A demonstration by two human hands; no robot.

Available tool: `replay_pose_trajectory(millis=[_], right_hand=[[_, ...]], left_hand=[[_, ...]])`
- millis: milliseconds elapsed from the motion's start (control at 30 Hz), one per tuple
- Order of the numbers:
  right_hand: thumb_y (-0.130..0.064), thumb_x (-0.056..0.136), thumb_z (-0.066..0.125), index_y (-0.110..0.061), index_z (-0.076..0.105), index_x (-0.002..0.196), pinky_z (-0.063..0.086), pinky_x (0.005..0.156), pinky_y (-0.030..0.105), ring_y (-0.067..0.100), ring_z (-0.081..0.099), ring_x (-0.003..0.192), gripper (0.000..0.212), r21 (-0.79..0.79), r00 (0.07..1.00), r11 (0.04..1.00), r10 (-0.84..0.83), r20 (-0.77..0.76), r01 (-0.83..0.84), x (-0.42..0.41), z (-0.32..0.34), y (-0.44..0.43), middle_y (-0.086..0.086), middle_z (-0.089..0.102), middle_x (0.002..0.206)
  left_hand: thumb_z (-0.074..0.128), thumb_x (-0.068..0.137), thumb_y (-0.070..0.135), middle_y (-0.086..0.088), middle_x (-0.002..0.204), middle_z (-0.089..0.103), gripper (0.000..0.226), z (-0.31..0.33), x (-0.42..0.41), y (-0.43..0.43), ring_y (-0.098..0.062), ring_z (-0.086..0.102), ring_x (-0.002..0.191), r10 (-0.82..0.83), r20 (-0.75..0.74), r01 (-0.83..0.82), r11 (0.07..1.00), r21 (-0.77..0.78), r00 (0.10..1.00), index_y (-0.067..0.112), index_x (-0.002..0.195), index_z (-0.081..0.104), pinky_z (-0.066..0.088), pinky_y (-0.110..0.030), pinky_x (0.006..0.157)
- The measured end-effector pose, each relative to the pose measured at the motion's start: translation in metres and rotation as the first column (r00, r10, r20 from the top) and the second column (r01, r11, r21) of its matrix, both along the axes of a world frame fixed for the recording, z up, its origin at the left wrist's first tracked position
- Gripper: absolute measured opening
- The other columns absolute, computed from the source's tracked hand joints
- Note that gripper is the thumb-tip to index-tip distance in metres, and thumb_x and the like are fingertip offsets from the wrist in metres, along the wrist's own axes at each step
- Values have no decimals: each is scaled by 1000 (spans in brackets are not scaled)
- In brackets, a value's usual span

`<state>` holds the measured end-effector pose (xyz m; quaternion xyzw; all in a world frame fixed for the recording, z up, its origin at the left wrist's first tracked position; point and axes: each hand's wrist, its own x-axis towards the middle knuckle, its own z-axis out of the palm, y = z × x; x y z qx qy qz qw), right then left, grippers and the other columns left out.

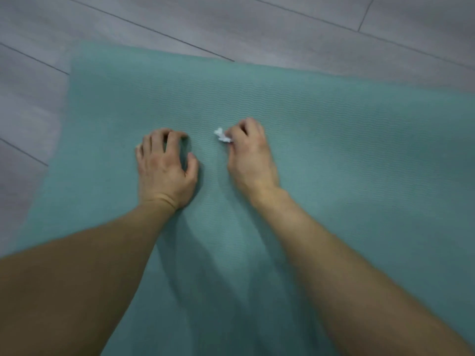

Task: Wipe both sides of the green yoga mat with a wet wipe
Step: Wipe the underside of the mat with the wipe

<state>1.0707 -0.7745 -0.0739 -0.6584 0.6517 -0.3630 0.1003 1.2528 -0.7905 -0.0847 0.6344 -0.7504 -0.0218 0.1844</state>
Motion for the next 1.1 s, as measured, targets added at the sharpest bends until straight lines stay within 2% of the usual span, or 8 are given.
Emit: replay_pose_trajectory(millis=[100,267,400,567,767,833,967,1100], right_hand=[[-7,96,61,-6,74,97,52,79,48,35,56,97,12,-23,975,994,103,-197,-110,-38,0,3,13,60,100],[-19,97,64,-10,78,103,49,80,44,38,59,92,18,-15,874,878,-478,-90,479,-97,-3,7,16,59,98],[0,90,66,-5,75,99,48,77,44,38,60,87,13,-17,960,962,-269,76,271,3,-5,-31,17,61,96],[1,89,66,-5,73,97,50,76,43,35,59,91,12,-49,996,998,-48,-74,44,-1,9,-49,15,60,99],[-12,93,59,-6,72,106,44,84,38,35,62,94,19,-35,684,683,-729,27,730,-133,22,-33,16,62,107],[-9,92,61,-6,71,100,44,83,39,36,61,93,13,-23,789,790,-608,92,612,-80,18,-60,16,62,105],[4,87,61,-3,70,94,53,77,49,39,58,94,14,15,995,998,57,-78,-56,44,19,-87,18,59,103],[-7,94,59,0,71,95,52,79,47,37,59,94,14,-56,975,989,-142,-170,134,-21,19,-74,18,60,101]], left_hand=[[55,90,35,-10,120,54,37,-2,0,-2,-34,50,114,-5,-21,4,1000,-28,1000,17,122,61,37,-51,102],[56,90,34,-10,119,55,35,-3,0,-3,-32,49,114,-3,-7,3,999,-32,1000,18,121,62,36,-50,102],[57,90,34,-11,121,55,35,-1,1,-3,-35,49,115,-7,-1,7,1000,-19,1000,18,121,62,37,-51,102],[57,89,33,-11,125,54,37,2,1,-1,-37,50,117,-9,-6,10,1000,24,1000,18,123,62,37,-53,102],[56,88,32,-12,124,53,40,2,0,1,-37,50,116,-15,-10,15,1000,17,1000,14,123,64,37,-54,103],[57,89,33,-12,123,54,39,4,-1,0,-36,50,115,-12,26,12,1000,20,1000,13,122,64,37,-53,103],[56,91,44,-12,128,55,50,12,3,5,-37,51,115,-109,126,100,992,71,986,13,129,62,39,-52,102],[56,96,44,-10,143,55,52,18,54,-3,-35,54,124,-341,180,324,939,120,923,16,139,61,40,-50,107]])
